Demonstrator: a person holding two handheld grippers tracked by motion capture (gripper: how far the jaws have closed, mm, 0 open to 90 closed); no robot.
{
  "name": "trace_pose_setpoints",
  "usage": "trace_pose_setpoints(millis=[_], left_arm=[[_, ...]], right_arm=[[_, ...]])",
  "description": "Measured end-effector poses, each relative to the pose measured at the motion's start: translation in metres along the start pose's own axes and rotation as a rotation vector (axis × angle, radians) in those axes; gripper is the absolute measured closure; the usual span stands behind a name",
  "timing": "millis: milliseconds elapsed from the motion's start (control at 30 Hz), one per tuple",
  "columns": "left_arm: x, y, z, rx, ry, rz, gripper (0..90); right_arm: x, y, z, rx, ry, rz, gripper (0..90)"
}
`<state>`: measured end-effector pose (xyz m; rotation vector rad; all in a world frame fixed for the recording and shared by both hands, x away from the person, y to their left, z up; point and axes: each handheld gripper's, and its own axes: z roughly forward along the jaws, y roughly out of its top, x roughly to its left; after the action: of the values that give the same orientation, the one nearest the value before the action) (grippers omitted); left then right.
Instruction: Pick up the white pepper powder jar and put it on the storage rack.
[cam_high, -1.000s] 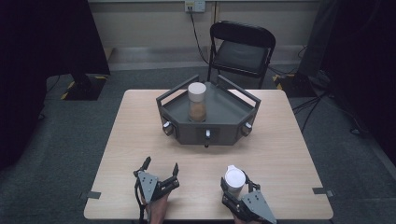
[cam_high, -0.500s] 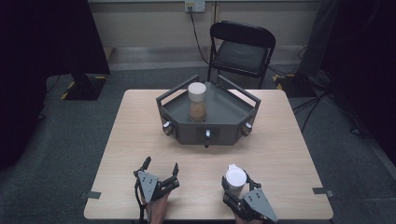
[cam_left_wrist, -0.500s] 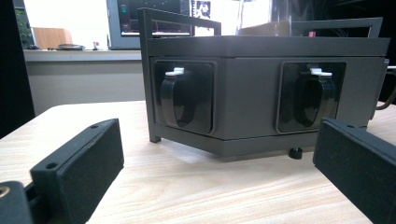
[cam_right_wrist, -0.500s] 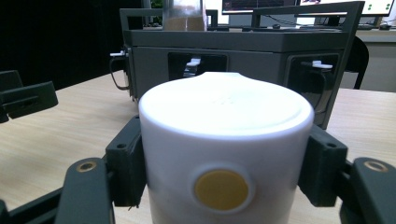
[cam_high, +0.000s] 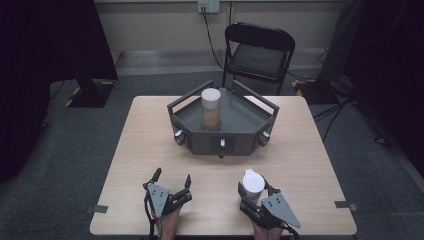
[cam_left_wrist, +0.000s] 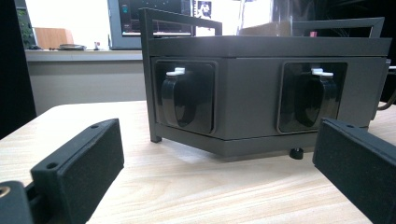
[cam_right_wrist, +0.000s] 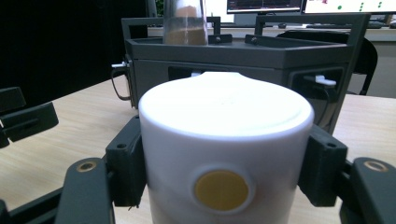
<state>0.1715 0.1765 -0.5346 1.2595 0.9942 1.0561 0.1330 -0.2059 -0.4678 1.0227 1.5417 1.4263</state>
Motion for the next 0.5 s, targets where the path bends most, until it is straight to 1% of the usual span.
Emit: trace_pose_setpoints(millis=[100, 267, 500], left_arm=[[0.000, 0.000, 0.000, 0.000, 0.000, 0.000, 1.3], [0.000, 0.000, 0.000, 0.000, 0.000, 0.000, 1.3], [0.000, 0.000, 0.000, 0.000, 0.000, 0.000, 1.3]], right_arm=[[-0.002, 0.006, 0.003, -0.002, 0.009, -0.006, 30.2], [-0.006, 0.018, 0.007, 0.016, 0.025, -0.007, 30.2], [-0.009, 0.029, 0.012, 0.011, 0.034, -0.010, 30.2]])
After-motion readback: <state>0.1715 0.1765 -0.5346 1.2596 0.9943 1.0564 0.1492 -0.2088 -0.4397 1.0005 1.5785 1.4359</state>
